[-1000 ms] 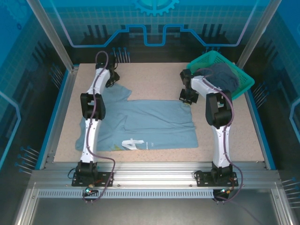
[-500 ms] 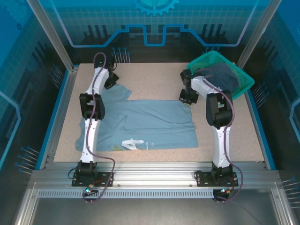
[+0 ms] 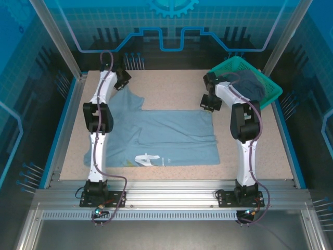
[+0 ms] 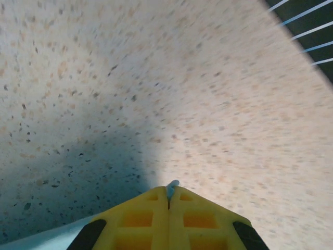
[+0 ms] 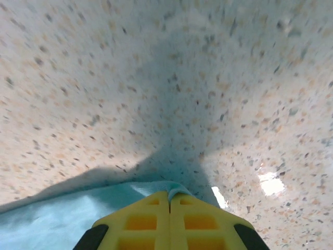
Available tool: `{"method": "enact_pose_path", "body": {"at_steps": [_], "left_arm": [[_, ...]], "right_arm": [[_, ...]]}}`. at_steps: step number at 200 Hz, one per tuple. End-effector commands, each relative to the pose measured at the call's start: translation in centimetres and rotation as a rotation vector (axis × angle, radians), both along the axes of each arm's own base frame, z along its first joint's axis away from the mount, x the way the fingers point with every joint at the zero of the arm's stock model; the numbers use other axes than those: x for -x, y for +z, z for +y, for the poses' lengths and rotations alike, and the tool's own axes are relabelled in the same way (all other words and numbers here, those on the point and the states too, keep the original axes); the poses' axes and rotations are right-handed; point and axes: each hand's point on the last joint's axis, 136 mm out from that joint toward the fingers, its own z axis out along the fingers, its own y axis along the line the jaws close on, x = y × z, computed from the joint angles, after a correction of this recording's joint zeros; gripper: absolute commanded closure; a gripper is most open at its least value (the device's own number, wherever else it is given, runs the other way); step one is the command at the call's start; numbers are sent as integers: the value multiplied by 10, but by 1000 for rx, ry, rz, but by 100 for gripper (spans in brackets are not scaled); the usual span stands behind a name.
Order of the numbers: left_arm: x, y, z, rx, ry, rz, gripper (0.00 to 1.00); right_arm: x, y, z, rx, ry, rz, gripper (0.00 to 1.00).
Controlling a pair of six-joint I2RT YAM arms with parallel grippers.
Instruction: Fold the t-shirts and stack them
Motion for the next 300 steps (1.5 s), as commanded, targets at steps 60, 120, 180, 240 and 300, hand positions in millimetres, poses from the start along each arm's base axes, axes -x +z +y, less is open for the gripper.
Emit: {"method": "enact_pose_path", "body": {"at_steps": [60, 120, 180, 240, 300], "left_arm": [[28, 42, 3, 27, -74, -22, 100], [70, 56, -2, 36, -101, -25, 100], [114, 39, 5, 37, -98, 35, 100], [155, 60, 23, -52, -37, 22, 100], [234, 50, 62, -116, 185, 38, 100]], "right_arm": [[-3, 26, 7, -53, 42, 0, 100], [5, 37, 8, -79, 72, -27, 100], [23, 33, 0, -63, 79, -6, 100], [49, 43, -8, -40, 83, -27, 100], [83, 35, -20, -2, 88, -3, 100]]}}
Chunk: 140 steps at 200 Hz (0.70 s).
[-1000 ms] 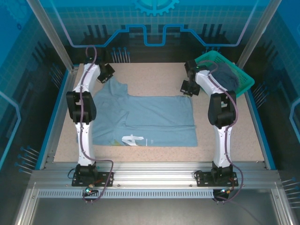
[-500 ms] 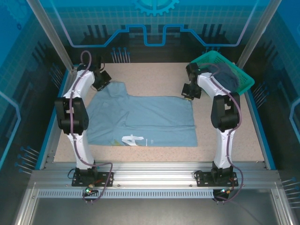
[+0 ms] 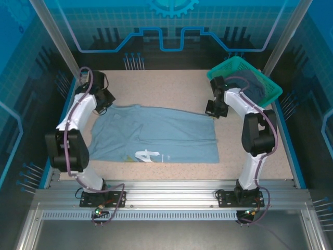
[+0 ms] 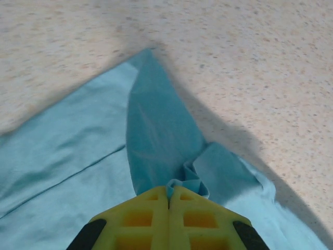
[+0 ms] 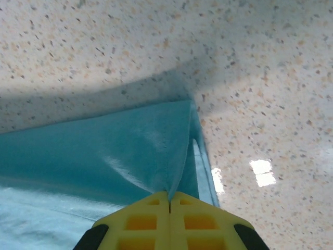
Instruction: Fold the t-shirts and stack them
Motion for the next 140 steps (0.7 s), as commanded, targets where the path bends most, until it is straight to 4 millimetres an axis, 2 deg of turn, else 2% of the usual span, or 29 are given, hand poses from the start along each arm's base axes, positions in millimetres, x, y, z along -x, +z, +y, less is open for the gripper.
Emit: {"method": "enact_pose_path", "body": {"at_steps": [1, 44, 108, 140], "left_arm": [[29, -9, 28, -32, 142, 5, 100], [65, -31, 39, -20, 192, 54, 100], [100, -25, 45, -53, 262, 47, 100], [119, -30, 44, -51, 299, 64, 100]], "right_arm": [[9, 2, -11, 31, 0, -11, 100], [26, -8, -15, 37, -2, 17, 100], [41, 3, -19, 57, 2, 7, 100], [53, -4, -17, 61, 9, 30, 100]]}}
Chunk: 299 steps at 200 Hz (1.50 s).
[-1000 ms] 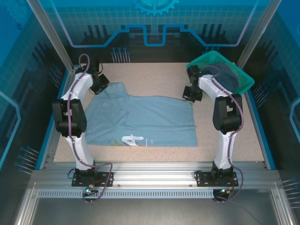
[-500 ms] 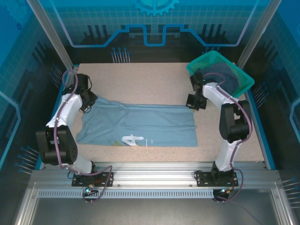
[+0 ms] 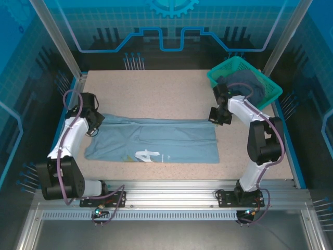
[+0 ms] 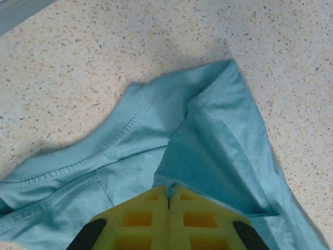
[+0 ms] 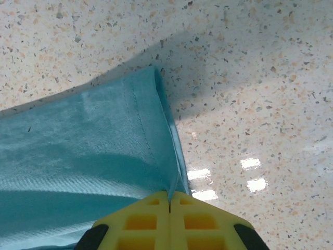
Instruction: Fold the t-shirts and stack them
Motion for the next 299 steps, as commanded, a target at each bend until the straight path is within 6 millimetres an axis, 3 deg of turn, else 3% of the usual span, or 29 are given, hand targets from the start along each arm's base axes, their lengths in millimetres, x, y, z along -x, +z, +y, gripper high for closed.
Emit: {"method": "enact_pose_path", "body": {"at_steps": [1, 28, 97, 170, 243, 299], "left_arm": [[22, -5, 6, -18, 67, 29, 100], [43, -13, 8, -32, 111, 54, 100], [75, -39, 6, -13, 192, 124, 100], [91, -50, 6, -13, 224, 160, 100], [90, -22, 0, 7, 257, 60, 100], [105, -27, -18, 10, 227, 88, 100]], "right_arm": [[15, -3, -5, 30, 6, 27, 100], [28, -10, -9, 48, -6, 51, 100], [45, -26, -10, 71, -8, 102, 100], [49, -33, -15, 112, -11, 124, 100], [48, -31, -15, 126, -8, 122, 100], [50, -41, -11, 122, 6, 146, 100]]}}
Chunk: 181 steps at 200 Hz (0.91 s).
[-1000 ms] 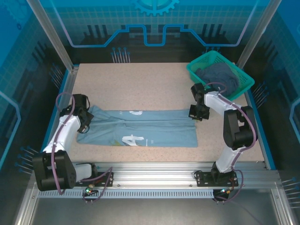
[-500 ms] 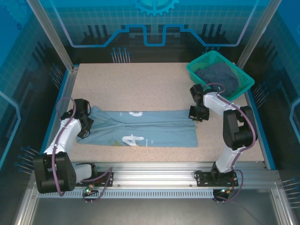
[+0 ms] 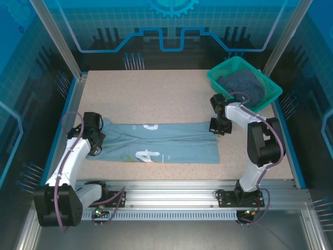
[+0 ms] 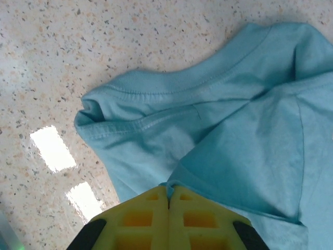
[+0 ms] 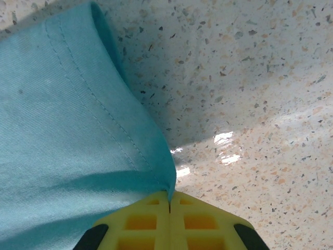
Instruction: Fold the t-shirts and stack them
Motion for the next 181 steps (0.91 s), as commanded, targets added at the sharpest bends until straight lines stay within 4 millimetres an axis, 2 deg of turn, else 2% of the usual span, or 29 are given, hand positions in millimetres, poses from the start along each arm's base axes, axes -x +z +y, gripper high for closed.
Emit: {"method": "enact_pose_path", "body": {"at_steps": [1, 27, 45, 63, 82, 99, 115, 142, 166, 181], "left_arm": [[14, 2, 1, -23, 32, 19, 100], [18, -10, 0, -17, 29, 51, 100], [17, -13, -3, -2, 16, 55, 100], [10, -5, -5, -1, -22, 40, 71], [-3, 18, -1, -34, -55, 5, 53], [-35, 39, 2, -44, -106, -82, 50], [-66, 41, 8, 20, -124, -111, 49], [-123, 24, 19, 170, -183, -166, 56], [-163, 5, 21, 268, -294, -183, 59], [-175, -11, 19, 312, -357, -170, 56]], "right_arm": [[8, -8, -2, 31, 4, 39, 100], [11, -11, -2, 36, 5, 55, 99], [13, -6, -7, 67, -8, 47, 85], [13, 8, -16, 106, -32, 5, 68], [10, 27, -18, 103, -51, -57, 63], [6, 40, -13, 76, -54, -111, 63], [1, 42, 2, 8, -30, -143, 66], [-14, 33, 54, -224, 83, -180, 78], [-23, 24, 88, -354, 161, -163, 77], [-26, 14, 94, -375, 169, -122, 72]]}}
